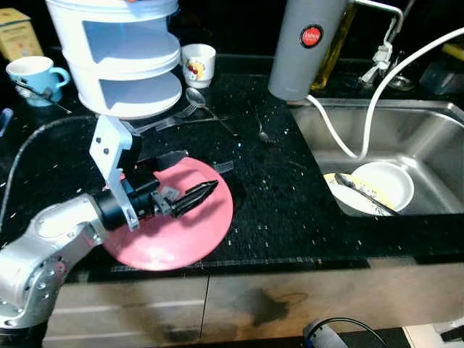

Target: Kitchen organization

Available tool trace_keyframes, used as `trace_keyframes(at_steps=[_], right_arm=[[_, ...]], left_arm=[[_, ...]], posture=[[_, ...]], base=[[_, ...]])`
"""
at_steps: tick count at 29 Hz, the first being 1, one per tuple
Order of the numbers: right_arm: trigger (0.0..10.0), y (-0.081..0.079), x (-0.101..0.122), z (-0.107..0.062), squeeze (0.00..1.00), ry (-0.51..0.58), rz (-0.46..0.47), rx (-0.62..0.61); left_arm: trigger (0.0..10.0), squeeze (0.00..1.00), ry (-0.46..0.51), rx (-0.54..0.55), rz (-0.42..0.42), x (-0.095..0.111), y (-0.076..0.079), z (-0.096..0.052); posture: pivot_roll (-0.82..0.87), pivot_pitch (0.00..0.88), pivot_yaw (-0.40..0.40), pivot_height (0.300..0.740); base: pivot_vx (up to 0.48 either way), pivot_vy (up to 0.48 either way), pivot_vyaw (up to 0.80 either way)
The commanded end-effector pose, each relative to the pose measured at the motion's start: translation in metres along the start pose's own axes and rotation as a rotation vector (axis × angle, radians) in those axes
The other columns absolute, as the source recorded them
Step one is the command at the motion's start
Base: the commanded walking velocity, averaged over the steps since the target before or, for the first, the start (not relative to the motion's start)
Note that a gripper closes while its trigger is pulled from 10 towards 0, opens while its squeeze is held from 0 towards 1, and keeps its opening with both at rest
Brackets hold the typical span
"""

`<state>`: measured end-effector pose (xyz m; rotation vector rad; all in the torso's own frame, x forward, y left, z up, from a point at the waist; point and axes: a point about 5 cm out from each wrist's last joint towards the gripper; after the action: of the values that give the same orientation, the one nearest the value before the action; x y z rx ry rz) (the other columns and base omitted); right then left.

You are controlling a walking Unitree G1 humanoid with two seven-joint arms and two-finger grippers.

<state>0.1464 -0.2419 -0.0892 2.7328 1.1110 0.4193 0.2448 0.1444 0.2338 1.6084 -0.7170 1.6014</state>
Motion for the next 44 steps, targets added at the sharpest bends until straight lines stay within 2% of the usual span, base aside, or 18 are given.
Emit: trace_keyframes(at_steps=[1, 5, 8, 15, 22, 25, 44], right_arm=[[10.0, -0.004, -0.004, 0.000, 0.00, -0.011, -0.003, 0.012], [10.0, -0.004, -0.004, 0.000, 0.00, -0.012, -0.003, 0.012], [10.0, -0.004, -0.004, 0.000, 0.00, -0.013, -0.003, 0.013], [10.0, -0.004, -0.004, 0.000, 0.00, -0.014, -0.003, 0.019], [10.0, -0.005, -0.004, 0.000, 0.00, -0.015, 0.000, 0.020], [10.0, -0.005, -0.004, 0.000, 0.00, -0.014, 0.001, 0.019], [10.0, -0.004, -0.003, 0.000, 0.00, -0.010, 0.004, 0.016]], left_arm=[[10.0, 0.00, -0.003, -0.008, 0.008, 0.001, 0.003, 0.003], [10.0, 0.00, 0.017, 0.036, 0.032, 0.005, -0.001, 0.005], [10.0, 0.00, 0.033, 0.110, 0.058, 0.010, -0.010, 0.005], [10.0, 0.00, 0.087, 0.295, 0.062, 0.017, -0.034, 0.001], [10.0, 0.00, 0.130, 0.322, 0.064, 0.023, -0.037, 0.000], [10.0, 0.00, 0.154, 0.367, 0.047, 0.025, -0.043, 0.001], [10.0, 0.00, 0.151, 0.443, 0.108, 0.023, -0.052, 0.000]], posture=[[0.03, 0.013, -0.054, 0.740], [0.03, 0.014, -0.055, 0.740], [0.03, 0.018, -0.053, 0.740], [0.02, 0.022, -0.051, 0.740], [0.02, 0.024, -0.052, 0.740], [0.02, 0.028, -0.050, 0.740], [0.03, 0.024, -0.053, 0.740]], base=[[-0.416, 0.000, 0.00], [-0.101, 0.000, 0.00], [0.000, 0.000, 0.00], [0.000, 0.000, 0.00], [0.136, 0.000, 0.00], [0.149, 0.000, 0.00], [0.000, 0.000, 0.00]])
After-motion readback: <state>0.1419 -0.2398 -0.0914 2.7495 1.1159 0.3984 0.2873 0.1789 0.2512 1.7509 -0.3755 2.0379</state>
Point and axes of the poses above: a point about 5 cm out from each wrist's last joint towards the gripper, its own z axis pointing out of the wrist towards the gripper, its own x axis along the axis of the wrist's last joint, y = z × x, and after that the axes turned 8 degrees about -z, right-handed
